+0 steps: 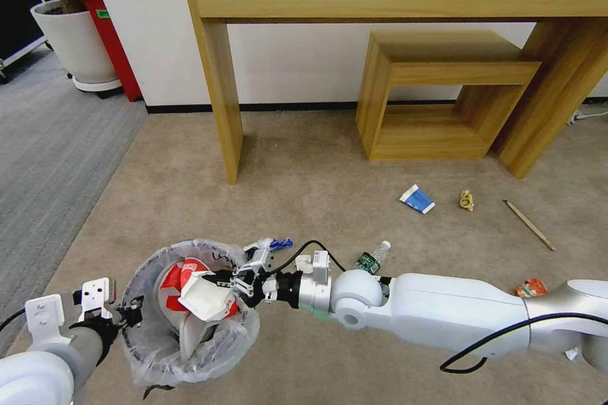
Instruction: Pick up the trash bin and place the garbage on the floor into it.
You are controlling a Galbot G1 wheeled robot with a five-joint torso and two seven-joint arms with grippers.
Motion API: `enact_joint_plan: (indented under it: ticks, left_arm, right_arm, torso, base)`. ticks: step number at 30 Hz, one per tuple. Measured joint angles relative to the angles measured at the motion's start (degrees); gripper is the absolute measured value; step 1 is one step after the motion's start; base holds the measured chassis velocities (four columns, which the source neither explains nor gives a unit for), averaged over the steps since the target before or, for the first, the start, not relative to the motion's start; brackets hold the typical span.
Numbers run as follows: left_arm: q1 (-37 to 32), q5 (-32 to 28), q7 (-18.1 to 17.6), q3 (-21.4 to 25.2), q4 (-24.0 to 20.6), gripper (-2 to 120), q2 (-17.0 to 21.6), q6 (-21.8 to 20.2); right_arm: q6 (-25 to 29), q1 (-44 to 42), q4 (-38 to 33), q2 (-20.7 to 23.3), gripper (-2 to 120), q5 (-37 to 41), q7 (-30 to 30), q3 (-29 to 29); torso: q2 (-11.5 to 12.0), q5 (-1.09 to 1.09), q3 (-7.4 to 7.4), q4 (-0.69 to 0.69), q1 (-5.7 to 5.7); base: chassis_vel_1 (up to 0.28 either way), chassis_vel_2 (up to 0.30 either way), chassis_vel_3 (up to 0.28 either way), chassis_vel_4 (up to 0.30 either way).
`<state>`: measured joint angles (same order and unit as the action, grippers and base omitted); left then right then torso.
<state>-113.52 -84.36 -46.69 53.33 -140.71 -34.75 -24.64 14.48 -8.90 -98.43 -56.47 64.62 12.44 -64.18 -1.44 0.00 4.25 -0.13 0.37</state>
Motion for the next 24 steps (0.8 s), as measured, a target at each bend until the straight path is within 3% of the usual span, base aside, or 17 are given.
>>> enact_joint_plan:
  ticks: [16,24]
  left_arm:
    - [-1.47,0.69,0.31,1.21,-2.02,0,-1.37,-0.05]
    - [-2.60,0.64,0.36,2.70,-2.52,0,-1.63,-0.09]
  right_arm:
    - [-0.78,3.78,1.72,-6.67,0,0.20,-2.82,-4.86]
    - [-3.10,5.46,3.88,-9.65,0,-4.97,-6.55,-7.08]
  torso:
    - [0.00,-0.01,0.00,0.01,0.00]
    - [0.00,-0.01,0.00,0.01,0.00]
  base:
    - [0.000,0.000,0.000,0.000]
    - [0.000,0.000,0.000,0.000]
